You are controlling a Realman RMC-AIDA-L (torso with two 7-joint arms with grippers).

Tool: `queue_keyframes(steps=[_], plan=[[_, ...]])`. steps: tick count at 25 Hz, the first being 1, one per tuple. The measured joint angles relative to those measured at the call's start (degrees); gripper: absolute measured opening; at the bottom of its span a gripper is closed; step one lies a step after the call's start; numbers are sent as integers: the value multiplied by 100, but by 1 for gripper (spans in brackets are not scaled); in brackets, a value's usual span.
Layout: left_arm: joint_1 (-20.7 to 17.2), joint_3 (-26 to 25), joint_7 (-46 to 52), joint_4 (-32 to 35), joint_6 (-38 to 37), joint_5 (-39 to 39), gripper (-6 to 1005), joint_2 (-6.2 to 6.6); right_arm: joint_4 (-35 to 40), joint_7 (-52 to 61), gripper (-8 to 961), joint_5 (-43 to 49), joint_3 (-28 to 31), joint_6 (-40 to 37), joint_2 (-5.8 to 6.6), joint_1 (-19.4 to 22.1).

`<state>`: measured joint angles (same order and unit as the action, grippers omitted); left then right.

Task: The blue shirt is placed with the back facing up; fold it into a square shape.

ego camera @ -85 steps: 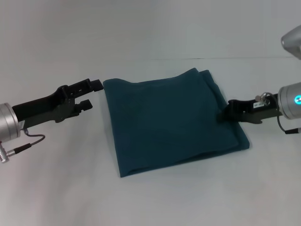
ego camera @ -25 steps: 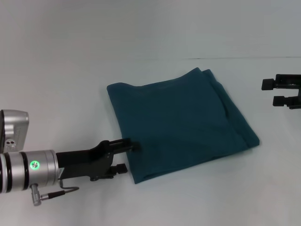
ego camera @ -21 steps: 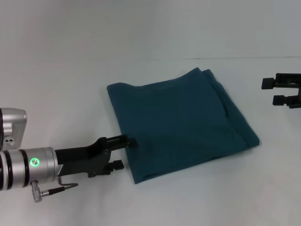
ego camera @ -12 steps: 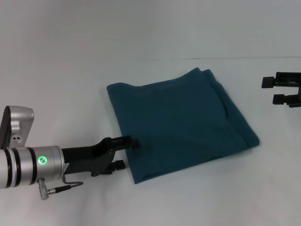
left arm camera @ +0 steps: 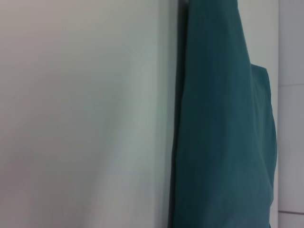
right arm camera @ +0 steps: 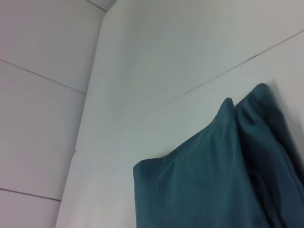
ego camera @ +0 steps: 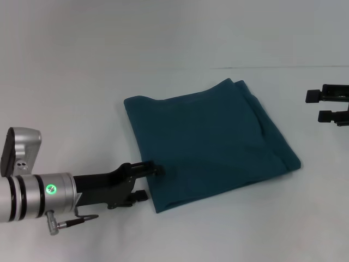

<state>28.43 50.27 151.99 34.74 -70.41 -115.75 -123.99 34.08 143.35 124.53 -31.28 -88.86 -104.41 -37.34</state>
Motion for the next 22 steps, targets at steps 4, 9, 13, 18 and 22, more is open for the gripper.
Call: queue_keyframes(steps=[4,9,13,18,22], plan=[[48,1,-6,-102,-8,23,905,-11,0,-6,886,0,7,-9,0,8],[154,1,-31,-212,-10,52,905,-21,-17,-17,886,0,9,-14,0,14],[239,1,-35,-267,1,57,905,-21,-29,-24,886,0,9,-18,0,10],[337,-2,-6,-349,7,62,895,-6,-41,-35,886,1,17,-29,0,17],[333,-19,-34,-357,-3,60,854,1,-42,-42,886,1,47,-48,0,21]])
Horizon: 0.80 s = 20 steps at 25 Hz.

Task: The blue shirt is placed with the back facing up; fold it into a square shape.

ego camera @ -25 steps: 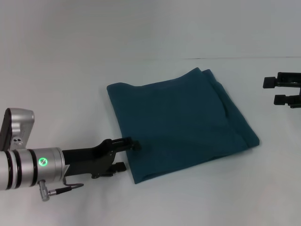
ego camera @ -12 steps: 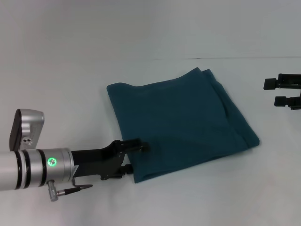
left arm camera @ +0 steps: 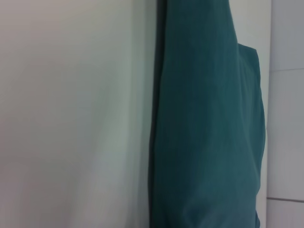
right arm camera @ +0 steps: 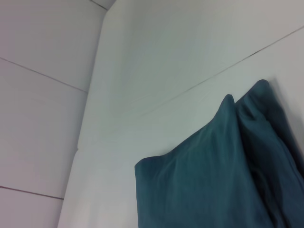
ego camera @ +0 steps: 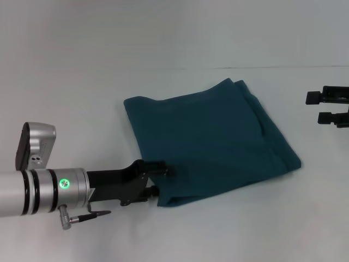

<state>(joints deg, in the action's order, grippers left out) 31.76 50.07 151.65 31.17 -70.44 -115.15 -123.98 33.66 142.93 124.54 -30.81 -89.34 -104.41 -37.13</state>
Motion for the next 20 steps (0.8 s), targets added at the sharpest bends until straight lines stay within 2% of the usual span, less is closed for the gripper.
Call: queue_keyframes(steps=[8,20], plan=[[-24,32,-14,-6,-44,-43,642,7,0,11,886,0,34,-14,0,4],[-23,160,-20,-15,-37,-57,147,5,-8,17,886,0,40,-14,0,23]])
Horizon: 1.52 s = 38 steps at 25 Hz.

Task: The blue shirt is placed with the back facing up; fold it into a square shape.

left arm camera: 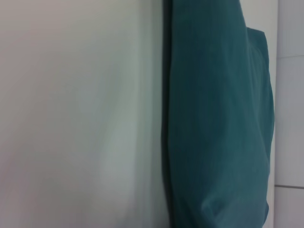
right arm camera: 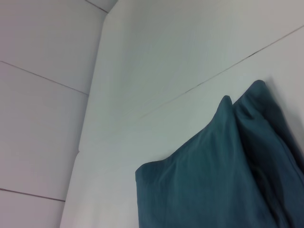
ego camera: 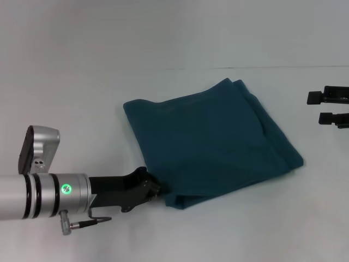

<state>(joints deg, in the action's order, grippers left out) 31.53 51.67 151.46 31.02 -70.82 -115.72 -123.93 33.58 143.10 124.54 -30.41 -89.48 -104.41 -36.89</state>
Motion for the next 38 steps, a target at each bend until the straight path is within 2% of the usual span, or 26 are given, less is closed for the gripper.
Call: queue_keyframes(steps=[4,10,18,23,31,35,38], plan=[[-53,-2,-8,24,-60,-3,11,4,0,0,885,0,31,0,3,23],[-195,-109,-59,56,-237,-14,39,174,-3,-4,885,0,43,-9,6,50],[-213,-899,-127,201,-627,-600,75,346,-11,-28,885,0,44,-19,4,70],[-224,-1229,-141,272,-745,-875,98,414,-15,-28,885,0,44,-23,-2,80],[-223,-1301,-307,302,-837,-1055,135,447,-18,-28,885,0,29,-40,-9,87],[-250,-1325,-378,529,-1006,-1346,154,473,-18,-28,885,0,7,-54,-8,86],[-361,-1430,-517,893,-1355,-1423,167,539,-18,-28,885,2,0,-55,-4,78]])
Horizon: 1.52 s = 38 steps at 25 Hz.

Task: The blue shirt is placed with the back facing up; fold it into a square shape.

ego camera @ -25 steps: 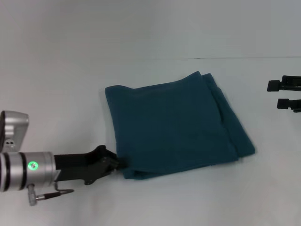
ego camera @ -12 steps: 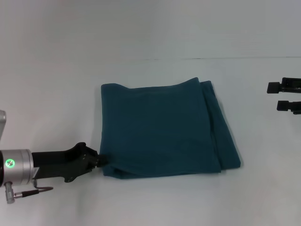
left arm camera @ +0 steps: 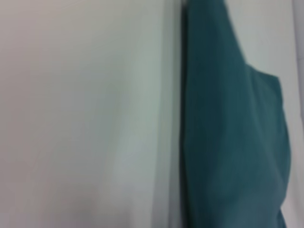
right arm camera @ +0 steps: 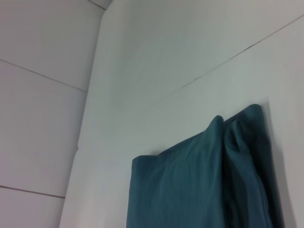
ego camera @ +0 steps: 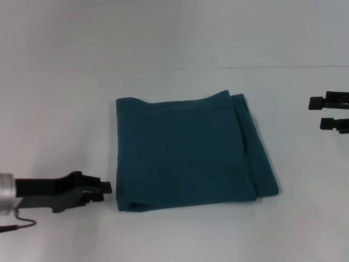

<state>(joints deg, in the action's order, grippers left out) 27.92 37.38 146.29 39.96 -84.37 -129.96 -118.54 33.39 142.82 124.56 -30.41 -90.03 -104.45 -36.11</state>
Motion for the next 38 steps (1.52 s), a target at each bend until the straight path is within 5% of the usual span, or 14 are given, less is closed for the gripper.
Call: queue_keyframes(steps=[9,13,17,20,23,28,31,34,38], plan=[[-60,-406,-284,271,-875,114,431,-15,0,-16,885,20,-8,-15,-15,14],[-16,-420,-127,62,-329,242,554,-366,0,-18,885,20,-2,-15,-28,37],[-14,-398,-106,7,-43,258,683,-463,0,-21,885,22,-7,-15,-54,43],[-9,-276,-178,-124,30,246,785,-426,0,-48,885,27,-13,-17,-61,71],[-59,-466,-556,-30,-446,539,785,-338,7,-140,885,30,-26,-86,-59,95],[71,-538,-1677,267,-1752,541,785,32,74,-1600,885,38,-290,-672,-27,53],[226,-258,-2062,701,-1950,-33,785,107,131,-2072,885,40,-528,-715,-64,38],[389,-39,-2319,1000,-1878,-358,785,142,323,-2484,885,43,-781,-444,-253,27],[705,12,-2548,1050,-1782,-488,785,247,686,-2679,886,42,-877,-53,-691,-36]])
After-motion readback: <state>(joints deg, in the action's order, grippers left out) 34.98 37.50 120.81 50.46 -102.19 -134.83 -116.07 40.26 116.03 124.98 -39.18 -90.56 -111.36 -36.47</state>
